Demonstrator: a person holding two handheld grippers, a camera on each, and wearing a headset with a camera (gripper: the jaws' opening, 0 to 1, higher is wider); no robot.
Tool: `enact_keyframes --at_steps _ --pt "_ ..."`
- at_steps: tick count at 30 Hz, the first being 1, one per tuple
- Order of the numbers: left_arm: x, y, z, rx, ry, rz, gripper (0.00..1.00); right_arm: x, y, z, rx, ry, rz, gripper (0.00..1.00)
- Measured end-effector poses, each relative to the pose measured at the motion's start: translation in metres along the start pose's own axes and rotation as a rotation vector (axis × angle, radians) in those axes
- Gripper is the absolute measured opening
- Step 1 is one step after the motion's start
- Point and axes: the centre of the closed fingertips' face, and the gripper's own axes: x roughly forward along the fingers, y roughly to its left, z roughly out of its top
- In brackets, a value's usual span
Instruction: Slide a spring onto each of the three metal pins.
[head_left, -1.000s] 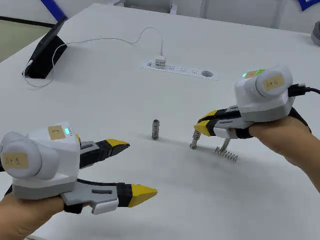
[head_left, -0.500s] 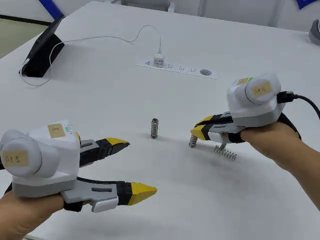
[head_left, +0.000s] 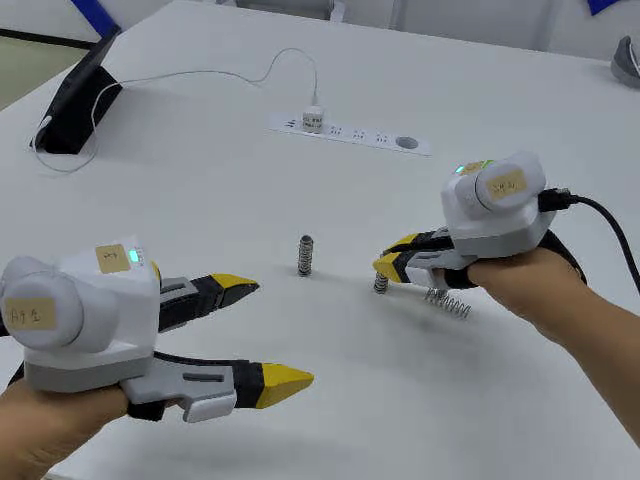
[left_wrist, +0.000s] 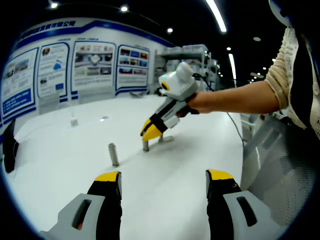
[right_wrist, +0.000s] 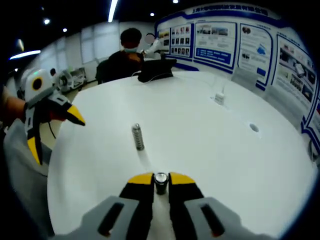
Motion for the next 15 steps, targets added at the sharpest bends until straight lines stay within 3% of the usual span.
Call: enact_keyframes --at_steps 15 --pt "0.0 0.001 0.007 0.012 -0.002 0.011 0.7 -0.012 0.0 0.0 0.004 -0.029 -0.009 0.21"
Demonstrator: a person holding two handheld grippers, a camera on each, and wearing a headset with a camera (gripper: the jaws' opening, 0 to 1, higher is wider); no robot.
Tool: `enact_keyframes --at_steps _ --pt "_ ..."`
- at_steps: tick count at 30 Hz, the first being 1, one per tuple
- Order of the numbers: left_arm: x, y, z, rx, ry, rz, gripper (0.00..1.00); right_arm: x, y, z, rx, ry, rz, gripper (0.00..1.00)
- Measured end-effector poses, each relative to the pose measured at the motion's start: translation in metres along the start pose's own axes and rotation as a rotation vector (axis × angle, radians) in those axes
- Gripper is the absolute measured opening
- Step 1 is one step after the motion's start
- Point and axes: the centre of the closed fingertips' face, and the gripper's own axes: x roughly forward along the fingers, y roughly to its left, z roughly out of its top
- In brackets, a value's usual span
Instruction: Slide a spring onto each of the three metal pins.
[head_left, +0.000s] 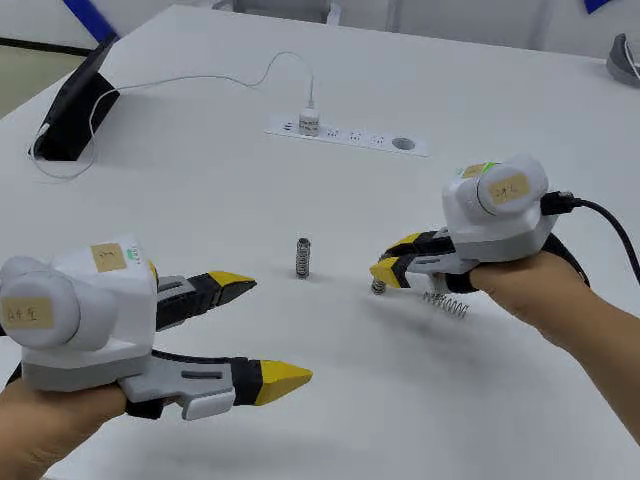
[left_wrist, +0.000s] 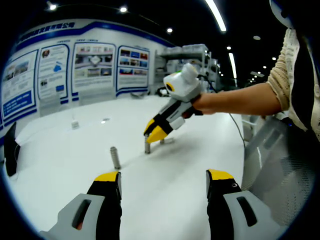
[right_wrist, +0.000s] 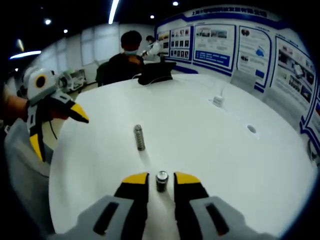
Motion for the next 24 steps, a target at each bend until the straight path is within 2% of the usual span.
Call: enact_keyframes --at_steps 9,24 --pt "0.001 -0.001 0.001 0.002 0.003 0.0 0.7 -0.012 -0.001 -0.006 0.01 -0.019 -0.006 0.23" --pt "0.005 -0.001 0.006 0.011 0.0 -0.006 0.7 -0.044 0.007 -0.007 0.009 -0.06 -0.024 0.23"
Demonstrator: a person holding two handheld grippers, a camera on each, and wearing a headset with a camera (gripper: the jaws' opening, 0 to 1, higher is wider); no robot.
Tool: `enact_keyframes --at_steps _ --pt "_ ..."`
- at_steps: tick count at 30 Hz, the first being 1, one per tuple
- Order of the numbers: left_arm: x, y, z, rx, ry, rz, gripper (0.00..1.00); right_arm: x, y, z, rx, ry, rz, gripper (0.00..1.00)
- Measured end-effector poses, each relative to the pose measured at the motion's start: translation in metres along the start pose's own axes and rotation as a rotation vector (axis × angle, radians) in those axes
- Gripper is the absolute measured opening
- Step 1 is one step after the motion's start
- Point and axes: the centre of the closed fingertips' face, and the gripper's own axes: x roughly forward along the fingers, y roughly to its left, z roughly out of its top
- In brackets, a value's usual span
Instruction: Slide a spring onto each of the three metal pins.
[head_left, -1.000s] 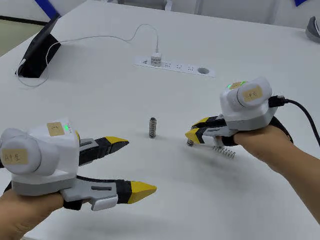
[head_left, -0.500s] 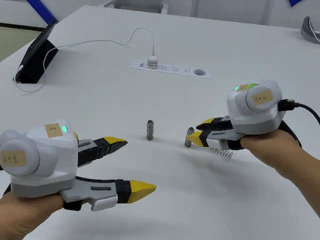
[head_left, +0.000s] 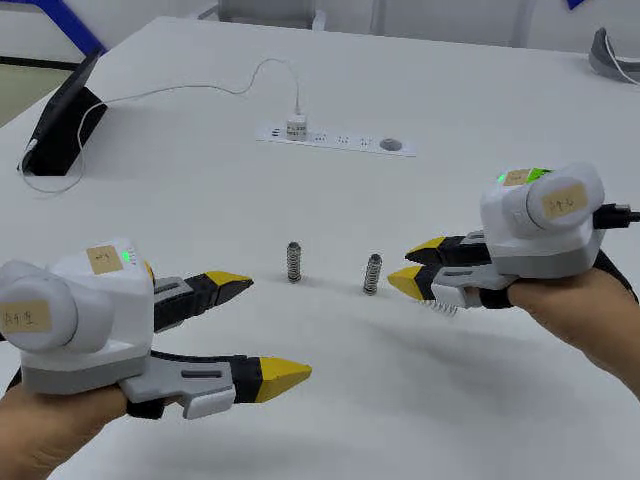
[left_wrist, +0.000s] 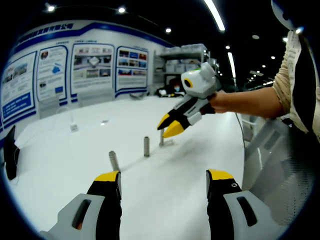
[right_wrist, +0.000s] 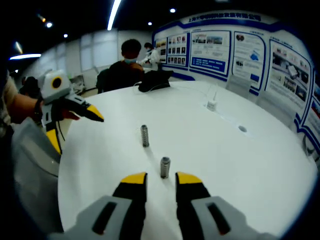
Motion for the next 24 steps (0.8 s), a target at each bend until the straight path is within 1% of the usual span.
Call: enact_keyframes --at_steps 3,6,11,13,18,24 --pt "0.001 0.0 -0.001 0.003 0.004 -0.002 0.7 -0.006 0.0 -0.004 0.001 0.002 -0.003 0.23" --pt "0.002 0.0 0.001 0.004 0.001 -0.003 0.7 -0.013 -0.001 -0.008 0.003 0.004 -0.012 0.23" --pt "0.004 -0.002 0.004 0.01 0.001 -0.006 0.7 -0.021 -0.004 -0.016 0.018 0.007 -0.026 0.23" --pt "0.004 -0.002 0.004 0.012 0.001 -0.007 0.7 -0.022 -0.005 -0.02 0.02 0.01 -0.029 0.23" --pt "0.005 -0.003 0.007 0.016 0.002 -0.008 0.7 -0.025 -0.011 -0.035 0.044 0.025 -0.043 0.23" --pt "0.006 -0.003 0.007 0.019 0.007 -0.008 0.69 -0.025 -0.019 -0.046 0.058 0.039 -0.049 0.23"
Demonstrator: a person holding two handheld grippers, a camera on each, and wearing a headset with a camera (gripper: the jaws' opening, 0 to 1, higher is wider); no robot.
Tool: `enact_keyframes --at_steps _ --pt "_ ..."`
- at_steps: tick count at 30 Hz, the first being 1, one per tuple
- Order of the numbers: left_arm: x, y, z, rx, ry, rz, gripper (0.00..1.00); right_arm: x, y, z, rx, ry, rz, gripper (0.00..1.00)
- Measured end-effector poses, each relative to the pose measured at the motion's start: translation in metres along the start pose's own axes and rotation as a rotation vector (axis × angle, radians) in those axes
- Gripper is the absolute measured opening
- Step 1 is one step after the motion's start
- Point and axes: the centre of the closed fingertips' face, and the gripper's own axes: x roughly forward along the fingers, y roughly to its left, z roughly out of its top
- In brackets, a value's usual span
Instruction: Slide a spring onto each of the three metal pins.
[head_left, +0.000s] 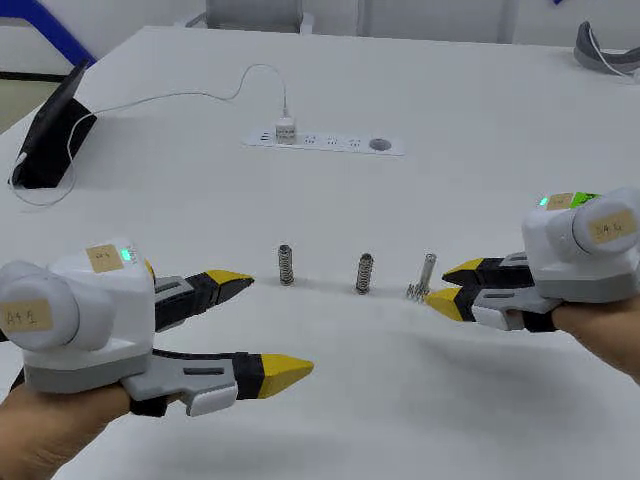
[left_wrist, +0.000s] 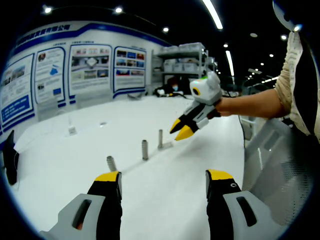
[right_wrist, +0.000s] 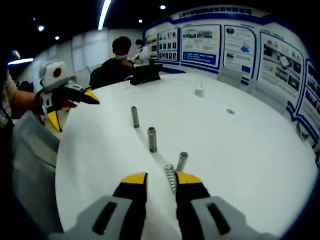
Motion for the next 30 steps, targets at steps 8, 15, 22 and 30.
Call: enact_keyframes --at_steps 8,15,22,30 --pt "0.001 0.0 0.002 0.003 0.006 0.004 0.69 0.007 -0.012 -0.015 -0.001 0.031 0.003 0.22" --pt "0.001 0.001 -0.001 -0.004 0.013 0.01 0.68 0.016 -0.016 -0.029 0.005 0.06 0.019 0.21" --pt "0.001 0.001 -0.001 -0.009 0.013 0.016 0.67 0.021 -0.017 -0.032 0.005 0.067 0.03 0.19" --pt "0.0 0.0 -0.005 -0.02 0.013 0.022 0.67 0.024 -0.016 -0.036 0.0 0.08 0.039 0.17"
